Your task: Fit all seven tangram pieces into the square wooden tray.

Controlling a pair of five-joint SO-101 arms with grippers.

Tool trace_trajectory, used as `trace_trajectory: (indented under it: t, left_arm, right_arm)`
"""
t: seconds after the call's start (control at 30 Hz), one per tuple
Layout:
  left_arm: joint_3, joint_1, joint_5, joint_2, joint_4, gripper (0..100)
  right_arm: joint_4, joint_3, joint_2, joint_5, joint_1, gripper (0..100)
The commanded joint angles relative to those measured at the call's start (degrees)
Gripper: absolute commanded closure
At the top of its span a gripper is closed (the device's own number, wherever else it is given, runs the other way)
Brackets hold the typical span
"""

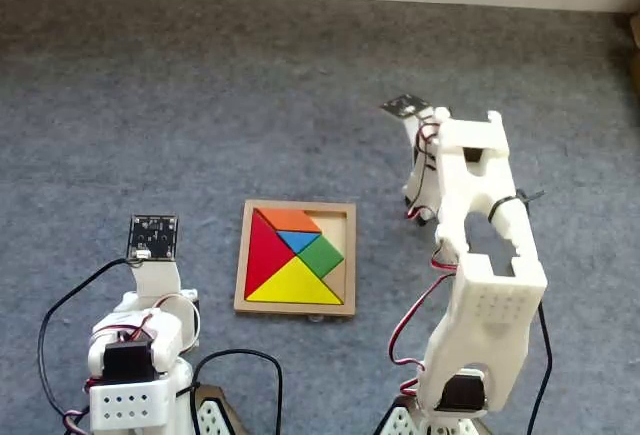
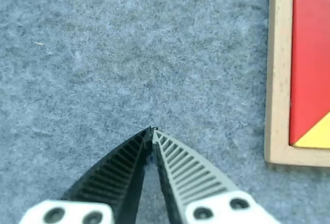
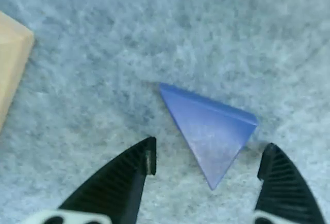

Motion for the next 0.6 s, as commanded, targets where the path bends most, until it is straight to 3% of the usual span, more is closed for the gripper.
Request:
trace_trajectory:
  t: [0.0, 0.57]
  left_arm:
    - [1.10, -0.04, -0.44, -1.80, 0.35, 99]
    - [1.10, -0.04, -0.44, -1.80, 0.35, 99]
  right_arm:
    - [0.40, -2.86, -1.01, 1.93, 1.10, 68.7]
    - [-5.76, -2.95, -1.01, 2.20, -2.42, 68.7]
